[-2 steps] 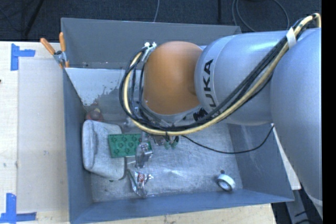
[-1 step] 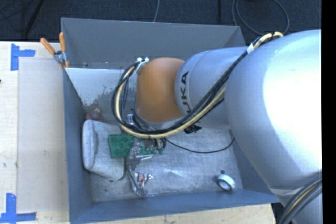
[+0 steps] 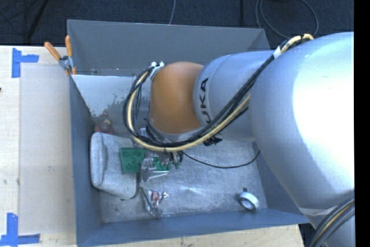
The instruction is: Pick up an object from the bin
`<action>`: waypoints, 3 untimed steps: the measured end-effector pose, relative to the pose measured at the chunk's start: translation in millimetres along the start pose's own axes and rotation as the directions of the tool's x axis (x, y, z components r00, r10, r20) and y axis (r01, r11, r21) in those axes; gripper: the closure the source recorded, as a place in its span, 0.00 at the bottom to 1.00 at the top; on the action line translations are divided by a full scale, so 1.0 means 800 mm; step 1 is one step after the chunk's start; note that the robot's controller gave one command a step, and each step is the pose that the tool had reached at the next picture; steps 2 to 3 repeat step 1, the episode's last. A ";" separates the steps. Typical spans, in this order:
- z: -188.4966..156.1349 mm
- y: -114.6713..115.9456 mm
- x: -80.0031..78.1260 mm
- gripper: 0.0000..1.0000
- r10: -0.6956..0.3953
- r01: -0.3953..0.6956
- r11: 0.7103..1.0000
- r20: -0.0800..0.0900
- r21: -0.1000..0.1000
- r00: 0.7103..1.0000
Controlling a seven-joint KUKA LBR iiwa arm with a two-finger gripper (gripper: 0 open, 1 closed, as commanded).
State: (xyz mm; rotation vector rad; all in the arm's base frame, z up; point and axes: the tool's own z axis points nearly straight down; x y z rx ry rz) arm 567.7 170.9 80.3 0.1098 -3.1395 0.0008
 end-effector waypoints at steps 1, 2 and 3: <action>-0.157 -0.011 -0.003 1.00 -0.465 0.465 0.885 0.005 0.001 0.885; -0.157 -0.011 -0.003 1.00 -0.465 0.465 0.885 0.005 0.001 0.885; -0.157 -0.011 -0.003 1.00 -0.465 0.465 0.885 0.005 0.001 0.885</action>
Offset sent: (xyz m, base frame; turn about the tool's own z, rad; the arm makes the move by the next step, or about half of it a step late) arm 0.0022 -0.0089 0.1248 -0.4844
